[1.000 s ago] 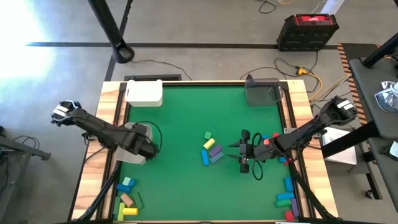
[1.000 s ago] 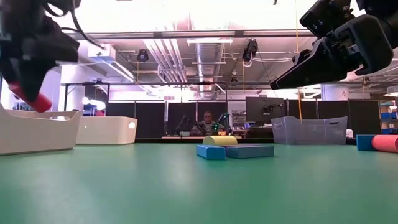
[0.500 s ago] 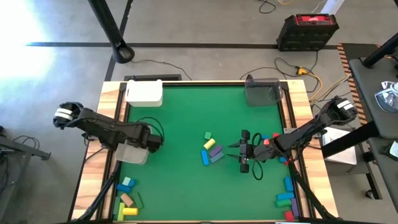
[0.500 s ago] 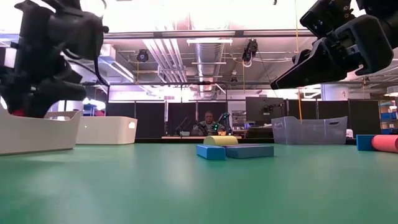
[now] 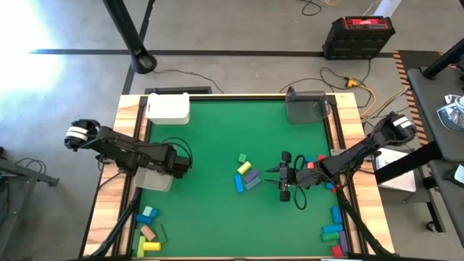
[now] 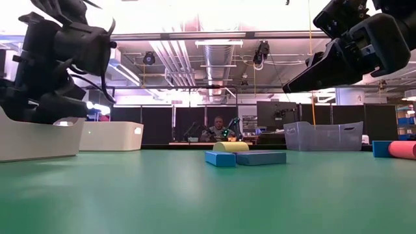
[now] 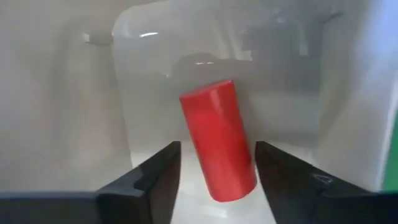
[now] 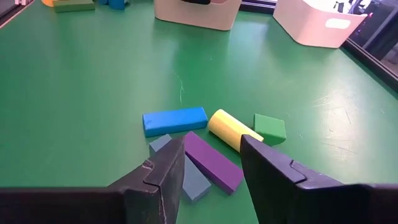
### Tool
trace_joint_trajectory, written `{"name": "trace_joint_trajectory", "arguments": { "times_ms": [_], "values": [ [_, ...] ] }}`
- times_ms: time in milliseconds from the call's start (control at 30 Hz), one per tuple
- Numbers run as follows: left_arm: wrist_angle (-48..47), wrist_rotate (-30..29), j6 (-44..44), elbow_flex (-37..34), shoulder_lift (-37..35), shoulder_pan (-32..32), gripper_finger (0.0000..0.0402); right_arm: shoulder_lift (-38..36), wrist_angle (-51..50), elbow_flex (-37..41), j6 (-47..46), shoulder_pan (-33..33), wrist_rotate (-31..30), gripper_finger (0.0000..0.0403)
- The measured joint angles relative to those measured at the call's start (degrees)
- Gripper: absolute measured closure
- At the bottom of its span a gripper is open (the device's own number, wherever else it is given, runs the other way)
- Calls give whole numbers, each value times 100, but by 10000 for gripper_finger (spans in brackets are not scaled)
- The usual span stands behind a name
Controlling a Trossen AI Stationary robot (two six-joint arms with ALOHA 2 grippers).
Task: Sort blocks by size
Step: Put the red cylindrical block into the gray bin, then put the yellow cylindrical block into the gray bin
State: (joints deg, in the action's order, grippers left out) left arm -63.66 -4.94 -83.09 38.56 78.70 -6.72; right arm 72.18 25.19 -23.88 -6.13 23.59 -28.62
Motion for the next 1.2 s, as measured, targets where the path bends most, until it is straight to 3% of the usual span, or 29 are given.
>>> {"name": "trace_joint_trajectory", "arguments": {
  "times_ms": [167,333,433,500,600,700,933,1033,1200],
  "values": [
    [-346,-34,260,362,0,-2,180,0,44,-2,79,0,-1,241],
    [-1696,-139,420,1438,-4,-42,182,0,63,0,129,0,-2,231],
    [-2205,-494,436,2258,-9,-197,186,0,61,0,158,0,-2,230],
    [-2031,-996,499,2706,-11,-412,188,0,43,-2,161,0,-2,231],
    [-930,-2009,979,2994,-15,-813,188,0,-103,0,155,9,0,235],
    [837,-2758,2065,2915,56,-1146,188,-2,-335,-1,89,11,-2,236],
    [4834,-3258,4190,2162,1051,-1263,188,-5,-540,0,-32,15,-425,218],
    [5504,-3241,4474,2125,1701,-1140,188,-7,-542,0,-31,15,-496,207],
    [5565,-3338,4530,2375,2502,-930,176,-7,-541,-2,14,15,-496,190]
  ]
}}
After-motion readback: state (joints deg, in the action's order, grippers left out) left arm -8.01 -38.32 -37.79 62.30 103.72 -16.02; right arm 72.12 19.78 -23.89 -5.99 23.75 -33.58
